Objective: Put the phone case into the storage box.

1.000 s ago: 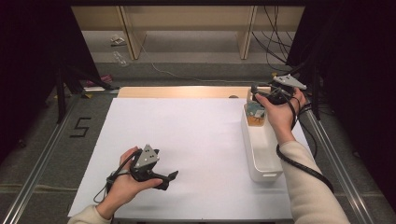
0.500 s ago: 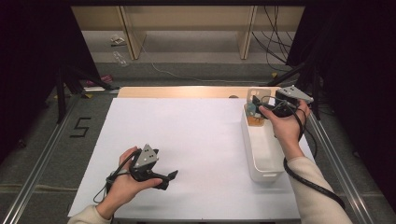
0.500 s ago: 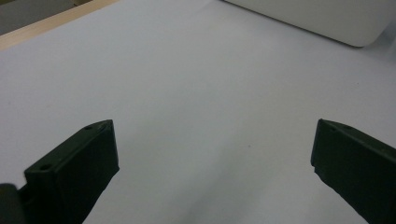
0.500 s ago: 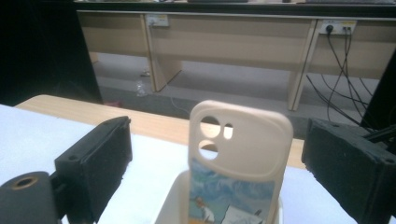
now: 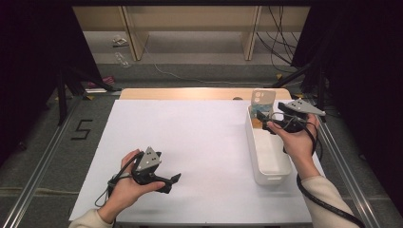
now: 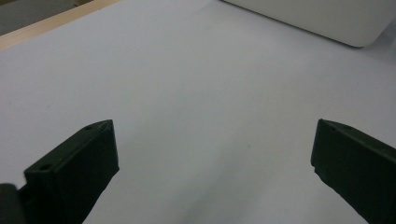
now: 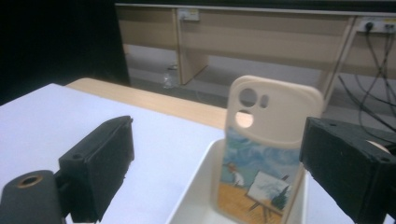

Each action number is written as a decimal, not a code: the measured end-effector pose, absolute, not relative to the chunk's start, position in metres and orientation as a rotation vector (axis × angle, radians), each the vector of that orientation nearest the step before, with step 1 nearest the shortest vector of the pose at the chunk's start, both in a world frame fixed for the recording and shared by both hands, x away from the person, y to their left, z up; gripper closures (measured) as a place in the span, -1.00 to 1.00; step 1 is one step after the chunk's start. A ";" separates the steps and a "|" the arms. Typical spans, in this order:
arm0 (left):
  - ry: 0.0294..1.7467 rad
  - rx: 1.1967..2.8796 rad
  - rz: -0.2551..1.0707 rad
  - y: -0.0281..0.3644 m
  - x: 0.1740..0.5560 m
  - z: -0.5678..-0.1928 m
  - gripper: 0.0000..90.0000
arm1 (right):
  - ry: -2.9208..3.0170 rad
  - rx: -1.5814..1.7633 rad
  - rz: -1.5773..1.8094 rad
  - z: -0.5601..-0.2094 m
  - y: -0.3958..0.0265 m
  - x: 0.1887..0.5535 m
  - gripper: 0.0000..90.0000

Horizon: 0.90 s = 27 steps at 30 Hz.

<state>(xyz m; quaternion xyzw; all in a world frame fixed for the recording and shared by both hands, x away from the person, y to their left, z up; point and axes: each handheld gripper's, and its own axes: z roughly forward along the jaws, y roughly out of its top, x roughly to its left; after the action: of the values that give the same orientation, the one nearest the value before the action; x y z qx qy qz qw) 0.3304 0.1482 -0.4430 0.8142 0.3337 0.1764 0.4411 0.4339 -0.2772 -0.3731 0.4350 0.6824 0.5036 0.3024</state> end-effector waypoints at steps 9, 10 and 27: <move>0.829 2.020 0.442 0.149 0.330 -0.443 -1.00 | 1.885 1.077 1.361 -0.376 -0.274 0.411 -0.76; 0.829 2.020 0.444 0.149 0.330 -0.442 -1.00 | 1.895 1.074 1.366 -0.377 -0.274 0.408 -0.76; 0.830 2.016 0.447 0.150 0.329 -0.441 -1.00 | 1.954 0.999 1.408 -0.384 -0.271 0.381 -0.72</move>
<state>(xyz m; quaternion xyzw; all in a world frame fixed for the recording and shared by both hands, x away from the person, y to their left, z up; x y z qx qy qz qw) 0.3291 0.1503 -0.4414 0.8125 0.3346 0.1803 0.4421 0.3810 -0.2709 -0.3844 0.3695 0.7228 0.5210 0.2639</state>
